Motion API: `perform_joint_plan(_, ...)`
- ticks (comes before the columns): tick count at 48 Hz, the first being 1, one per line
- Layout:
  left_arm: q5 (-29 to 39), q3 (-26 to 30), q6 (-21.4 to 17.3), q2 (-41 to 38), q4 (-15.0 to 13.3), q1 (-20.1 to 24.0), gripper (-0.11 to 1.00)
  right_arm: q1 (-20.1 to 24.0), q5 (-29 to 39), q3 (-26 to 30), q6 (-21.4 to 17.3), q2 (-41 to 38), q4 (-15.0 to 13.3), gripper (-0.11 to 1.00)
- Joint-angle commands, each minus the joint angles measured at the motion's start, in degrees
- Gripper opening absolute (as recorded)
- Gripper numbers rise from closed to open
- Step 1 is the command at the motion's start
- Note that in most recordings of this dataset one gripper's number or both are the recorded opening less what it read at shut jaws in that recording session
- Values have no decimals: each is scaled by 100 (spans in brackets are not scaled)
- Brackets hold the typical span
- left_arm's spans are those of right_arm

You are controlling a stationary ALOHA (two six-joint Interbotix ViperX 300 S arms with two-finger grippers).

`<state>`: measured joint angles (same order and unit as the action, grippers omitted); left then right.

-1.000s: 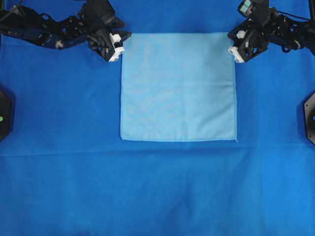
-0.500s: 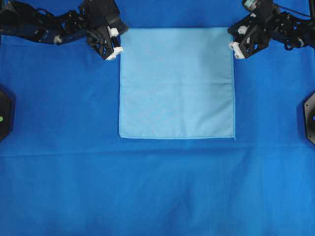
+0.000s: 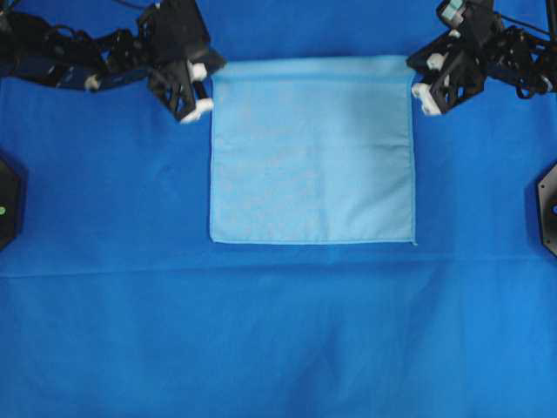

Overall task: Fold the light blue towel.
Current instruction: 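Pull the far edge toward the near edge, folding the towel in half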

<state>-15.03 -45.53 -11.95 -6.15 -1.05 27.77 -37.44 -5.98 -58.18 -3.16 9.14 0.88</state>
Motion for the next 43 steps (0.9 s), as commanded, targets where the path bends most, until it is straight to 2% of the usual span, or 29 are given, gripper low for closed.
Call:
perform_joint_plan(1,167,-79,-132,413,-9,-308,0,255,237,-35,-79,352,44,2)
perform_joint_plan(12,510,-501,-220,1011,0,-1239,1,1213,650,-422,-677,1028,53,2)
perform_joint_plan(22,668,-668,299,1046,-9,-1978,0,2206,914,-633,-1441,1230,53,2)
perform_joint_plan(29,668,-642,404,1002,-35,-2549,0,2848,1090,-633,-1854,1187,53,2)
perform_joint_plan(35,571,-571,624,888,-26,-2936,0,3164,1090,-633,-2101,1160,53,2)
perform_joint_plan(43,519,-589,914,712,-35,-3190,0,3445,1090,-606,-2259,1090,53,2)
